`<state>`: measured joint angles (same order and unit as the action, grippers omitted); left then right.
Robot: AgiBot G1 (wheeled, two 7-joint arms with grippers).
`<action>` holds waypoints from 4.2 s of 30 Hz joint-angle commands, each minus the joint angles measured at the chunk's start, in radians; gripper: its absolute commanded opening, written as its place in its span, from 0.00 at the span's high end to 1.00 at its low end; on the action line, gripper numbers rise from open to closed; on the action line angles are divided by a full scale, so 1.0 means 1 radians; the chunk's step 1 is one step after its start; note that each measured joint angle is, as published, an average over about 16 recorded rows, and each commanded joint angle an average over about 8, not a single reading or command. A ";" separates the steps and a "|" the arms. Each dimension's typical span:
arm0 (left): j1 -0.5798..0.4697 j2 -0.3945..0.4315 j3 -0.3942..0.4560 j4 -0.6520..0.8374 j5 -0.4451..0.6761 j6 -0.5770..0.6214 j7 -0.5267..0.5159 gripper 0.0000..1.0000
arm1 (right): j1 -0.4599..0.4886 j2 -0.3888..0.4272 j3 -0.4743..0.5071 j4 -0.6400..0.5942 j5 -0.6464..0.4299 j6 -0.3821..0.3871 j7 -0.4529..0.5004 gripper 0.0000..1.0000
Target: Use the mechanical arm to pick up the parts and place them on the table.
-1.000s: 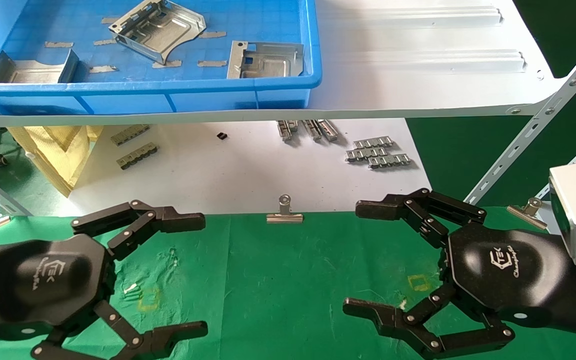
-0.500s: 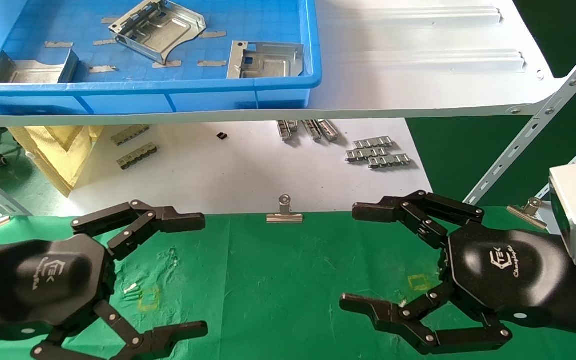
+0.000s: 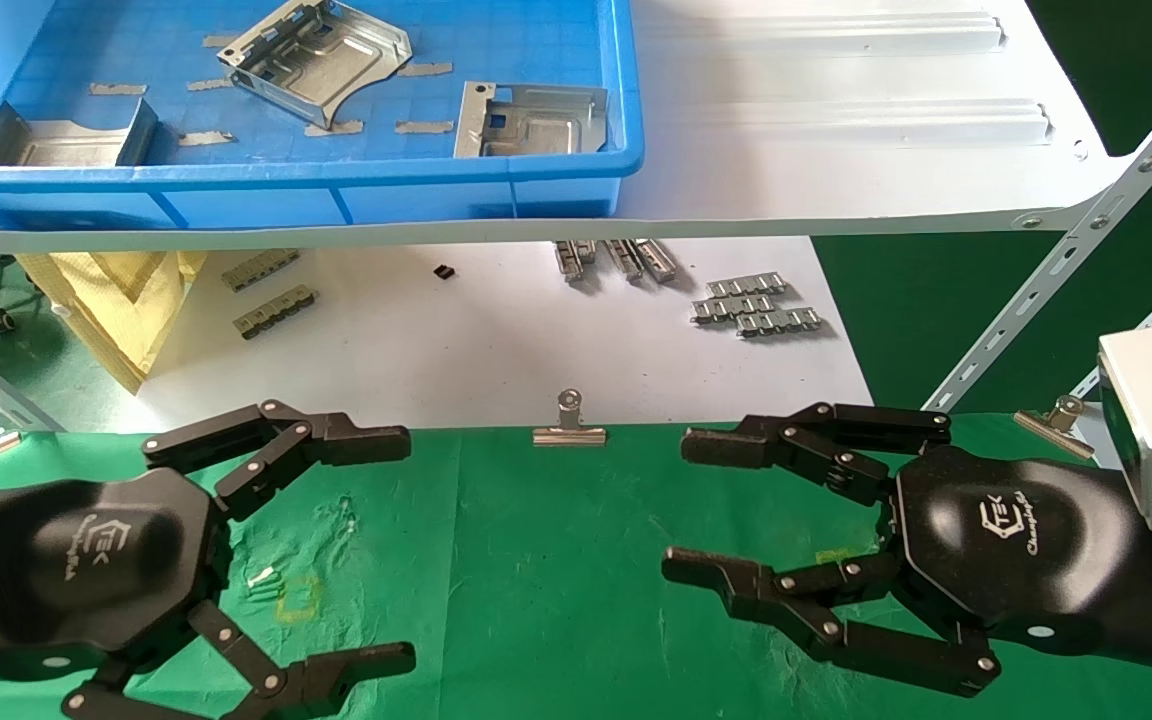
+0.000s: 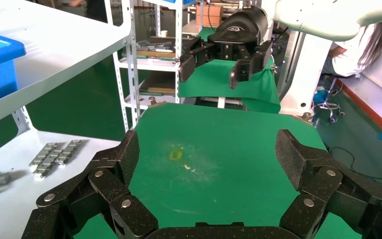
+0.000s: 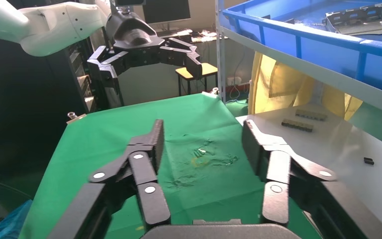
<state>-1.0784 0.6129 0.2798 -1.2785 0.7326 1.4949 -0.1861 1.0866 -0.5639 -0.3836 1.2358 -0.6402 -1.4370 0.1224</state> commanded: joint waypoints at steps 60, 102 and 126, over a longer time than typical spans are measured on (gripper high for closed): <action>-0.902 0.425 0.211 1.029 0.603 -0.468 0.131 0.77 | 0.000 0.000 0.000 0.000 0.000 0.000 0.000 1.00; -0.955 0.485 0.208 1.261 0.610 -0.561 0.263 1.00 | 0.000 0.000 0.000 0.000 0.000 0.000 0.000 0.37; -0.971 0.348 0.132 1.156 0.475 0.031 0.398 1.00 | 0.000 0.000 0.000 0.000 0.000 0.000 0.000 0.00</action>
<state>-2.0372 0.9608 0.4186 -0.1419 1.2067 1.4790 0.2086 1.0866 -0.5639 -0.3837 1.2358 -0.6400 -1.4370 0.1223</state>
